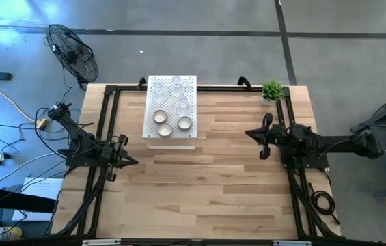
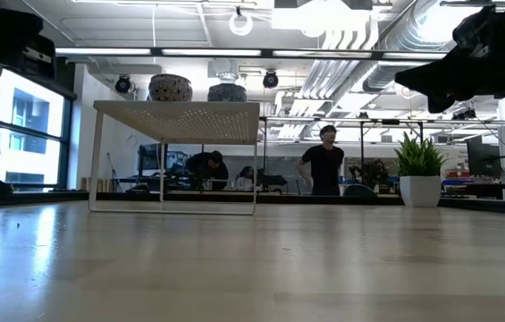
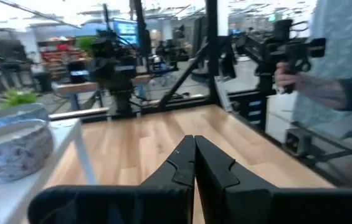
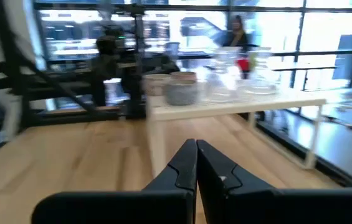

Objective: Pick & Place candle stick holders
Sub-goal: Return to Home Position

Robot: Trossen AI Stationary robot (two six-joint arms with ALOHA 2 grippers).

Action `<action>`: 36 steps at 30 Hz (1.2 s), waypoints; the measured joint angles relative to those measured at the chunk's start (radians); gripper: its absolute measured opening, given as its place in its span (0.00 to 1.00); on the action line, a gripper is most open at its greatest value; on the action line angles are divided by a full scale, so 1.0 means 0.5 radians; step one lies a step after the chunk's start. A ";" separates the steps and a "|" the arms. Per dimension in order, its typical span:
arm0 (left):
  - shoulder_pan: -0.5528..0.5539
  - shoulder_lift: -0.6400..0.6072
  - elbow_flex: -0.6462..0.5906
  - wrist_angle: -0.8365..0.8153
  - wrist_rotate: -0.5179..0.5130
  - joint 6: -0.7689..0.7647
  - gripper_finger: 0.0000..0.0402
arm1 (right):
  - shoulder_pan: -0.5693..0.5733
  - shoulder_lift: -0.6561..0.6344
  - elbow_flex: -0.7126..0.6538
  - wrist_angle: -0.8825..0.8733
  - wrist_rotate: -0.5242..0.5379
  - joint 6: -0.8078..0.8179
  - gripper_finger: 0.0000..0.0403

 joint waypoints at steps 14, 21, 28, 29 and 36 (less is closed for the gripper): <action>0.001 0.001 -0.002 -0.013 -0.264 -0.066 0.00 | 0.000 0.000 -0.001 -0.146 0.132 0.026 0.00; 0.001 0.009 -0.003 -0.015 -0.444 -0.034 0.00 | 0.000 0.000 -0.001 -0.357 0.165 0.168 0.00; 0.000 0.012 -0.003 -0.033 -0.626 -0.034 0.00 | 0.000 0.000 -0.001 -0.314 0.164 0.272 0.01; 0.000 0.012 -0.003 -0.033 -0.636 -0.034 0.00 | 0.000 0.000 -0.001 -0.317 0.164 0.272 0.01; 0.000 0.012 -0.003 -0.053 -0.819 -0.032 0.00 | 0.000 0.000 -0.001 -0.323 0.164 0.272 0.01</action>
